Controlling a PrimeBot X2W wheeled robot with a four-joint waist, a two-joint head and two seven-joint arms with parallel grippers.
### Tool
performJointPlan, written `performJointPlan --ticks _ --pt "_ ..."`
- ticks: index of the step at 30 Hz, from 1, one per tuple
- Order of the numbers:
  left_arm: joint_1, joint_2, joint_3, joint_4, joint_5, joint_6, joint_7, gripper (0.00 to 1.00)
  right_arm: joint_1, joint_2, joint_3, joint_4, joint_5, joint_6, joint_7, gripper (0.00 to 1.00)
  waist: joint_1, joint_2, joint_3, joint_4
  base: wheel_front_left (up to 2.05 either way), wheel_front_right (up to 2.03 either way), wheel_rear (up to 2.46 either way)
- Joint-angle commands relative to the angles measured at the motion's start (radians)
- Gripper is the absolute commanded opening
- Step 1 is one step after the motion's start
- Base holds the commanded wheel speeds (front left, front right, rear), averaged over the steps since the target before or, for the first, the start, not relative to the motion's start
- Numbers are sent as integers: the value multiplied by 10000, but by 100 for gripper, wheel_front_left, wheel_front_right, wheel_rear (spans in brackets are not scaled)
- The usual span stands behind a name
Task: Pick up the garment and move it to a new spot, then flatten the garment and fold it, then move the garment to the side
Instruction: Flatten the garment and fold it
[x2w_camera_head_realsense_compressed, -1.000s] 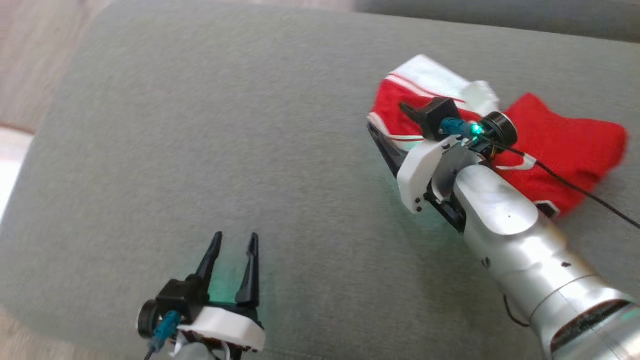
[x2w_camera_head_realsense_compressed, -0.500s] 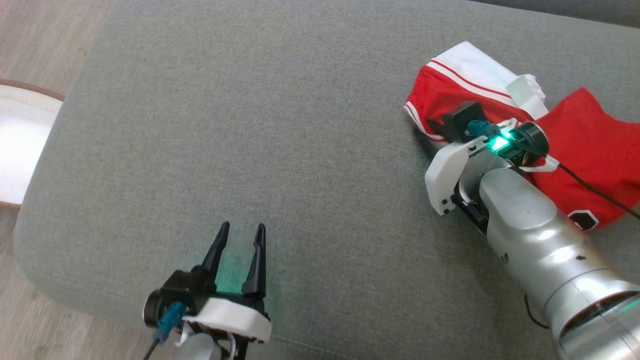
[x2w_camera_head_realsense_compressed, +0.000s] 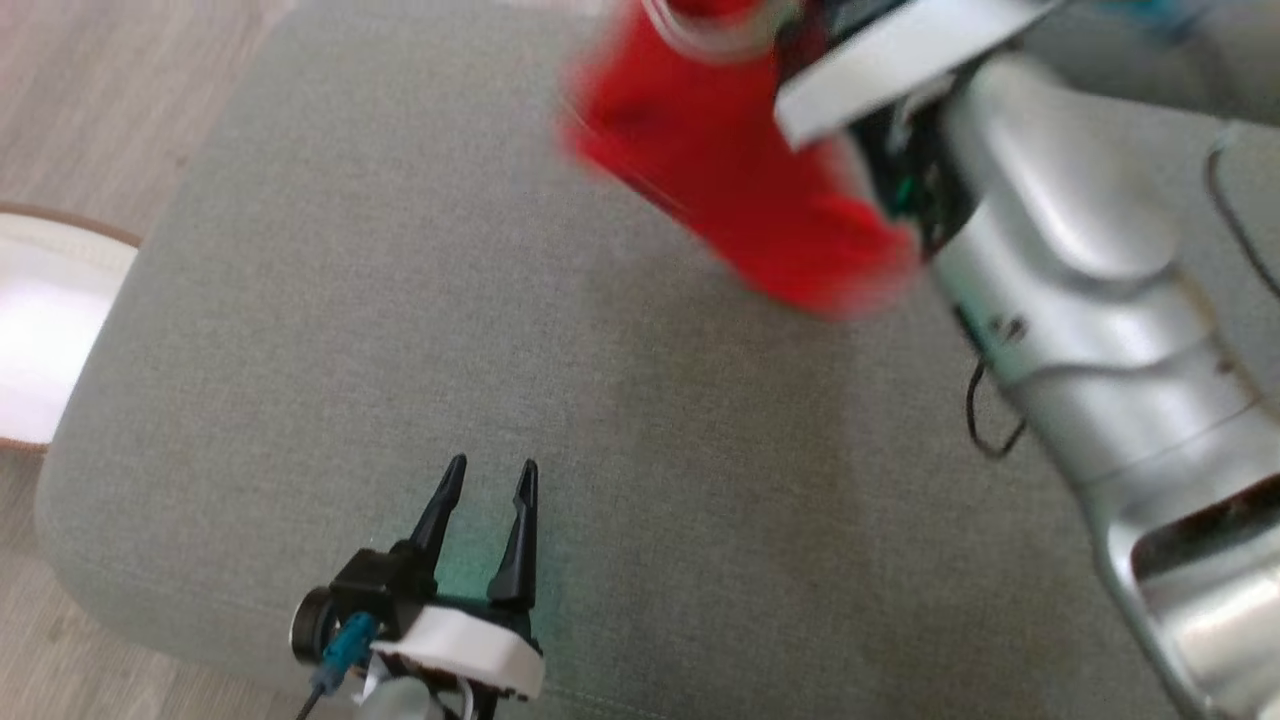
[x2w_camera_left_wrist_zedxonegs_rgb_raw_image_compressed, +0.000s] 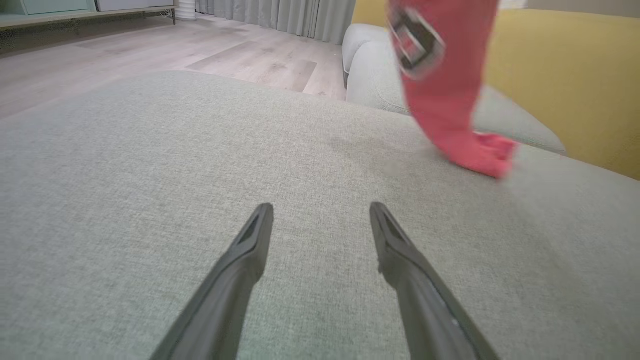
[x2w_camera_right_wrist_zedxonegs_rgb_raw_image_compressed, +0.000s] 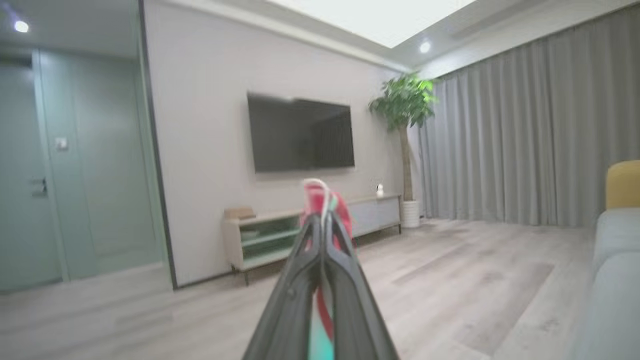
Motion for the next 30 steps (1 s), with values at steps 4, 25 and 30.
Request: performJointPlan --ticks 4,25,30 --pt "212 22 524 -124 187 -90 -95 100 -572 225 -984 -725 208 -7 -108 0 1 0 -504 -82 0 0 0" --pt "248 22 749 -204 219 -112 -95 100 3812 -1976 -4380 4195 -2477 -7 -107 27 1 0 -148 -711 0 0 0" --pt "133 22 756 -184 289 -138 -95 100 4097 -1950 -5445 3356 -3326 -7 -109 100 1 0 -98 -908 0 0 0"
